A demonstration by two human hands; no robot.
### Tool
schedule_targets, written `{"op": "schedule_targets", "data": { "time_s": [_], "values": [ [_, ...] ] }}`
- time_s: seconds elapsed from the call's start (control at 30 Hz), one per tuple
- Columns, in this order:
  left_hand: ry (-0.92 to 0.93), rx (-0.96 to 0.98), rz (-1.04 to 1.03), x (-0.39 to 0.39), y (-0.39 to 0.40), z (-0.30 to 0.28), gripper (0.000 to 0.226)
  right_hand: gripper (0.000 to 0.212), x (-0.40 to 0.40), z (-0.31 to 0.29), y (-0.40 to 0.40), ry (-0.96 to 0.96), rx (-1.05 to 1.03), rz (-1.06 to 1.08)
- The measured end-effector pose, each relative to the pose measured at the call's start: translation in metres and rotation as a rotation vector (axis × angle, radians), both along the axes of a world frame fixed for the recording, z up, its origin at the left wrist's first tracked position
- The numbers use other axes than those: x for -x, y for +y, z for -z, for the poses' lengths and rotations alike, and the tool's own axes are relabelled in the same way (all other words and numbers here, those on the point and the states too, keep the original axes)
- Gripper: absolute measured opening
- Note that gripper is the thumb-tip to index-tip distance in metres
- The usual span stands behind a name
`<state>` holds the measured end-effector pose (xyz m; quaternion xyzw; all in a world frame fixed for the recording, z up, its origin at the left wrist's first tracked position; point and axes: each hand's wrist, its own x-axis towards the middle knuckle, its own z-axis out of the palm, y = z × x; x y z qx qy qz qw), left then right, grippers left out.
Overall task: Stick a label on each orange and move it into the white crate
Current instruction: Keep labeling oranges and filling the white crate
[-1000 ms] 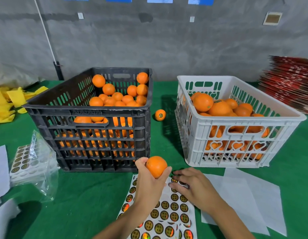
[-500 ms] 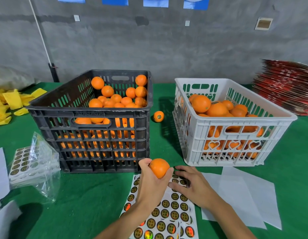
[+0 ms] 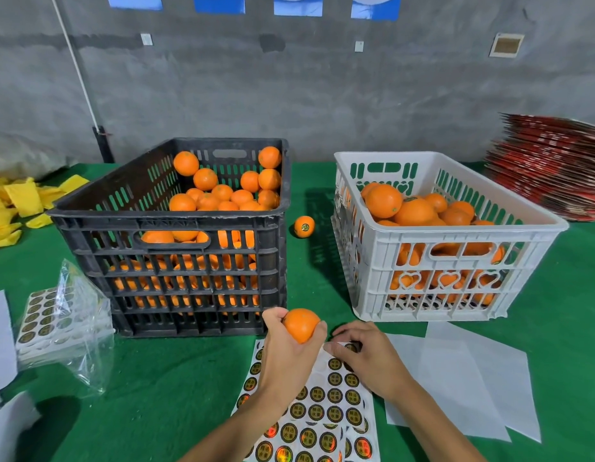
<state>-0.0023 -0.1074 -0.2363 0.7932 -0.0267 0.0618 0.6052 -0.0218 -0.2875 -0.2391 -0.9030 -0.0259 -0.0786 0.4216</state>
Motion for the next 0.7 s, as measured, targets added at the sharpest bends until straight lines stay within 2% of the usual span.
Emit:
{"op": "schedule_targets", "data": {
  "time_s": [0.13, 0.27, 0.4, 0.57, 0.63, 0.7],
  "values": [
    [-0.011, -0.062, -0.009, 0.002, -0.002, -0.003, 0.065, 0.01, -0.004, 0.0, 0.004, 0.053, -0.078, 0.044],
    [0.008, -0.067, 0.003, 0.003, -0.002, -0.005, 0.066, 0.027, -0.006, -0.001, 0.003, 0.101, -0.173, 0.069],
    [0.034, -0.064, -0.007, 0.001, -0.002, -0.004, 0.065, 0.026, -0.005, 0.001, 0.005, 0.09, -0.153, 0.082],
    [0.053, -0.063, -0.015, -0.001, -0.002, -0.002, 0.065, 0.025, -0.012, -0.003, 0.008, 0.174, -0.303, 0.188],
    [0.047, -0.08, -0.008, 0.0, -0.002, -0.003, 0.066, 0.023, -0.012, -0.005, 0.01, 0.131, -0.338, 0.267],
    [0.038, -0.097, -0.005, 0.001, -0.003, -0.004, 0.067, 0.024, -0.009, -0.006, 0.014, -0.016, -0.351, 0.346]
  ]
}}
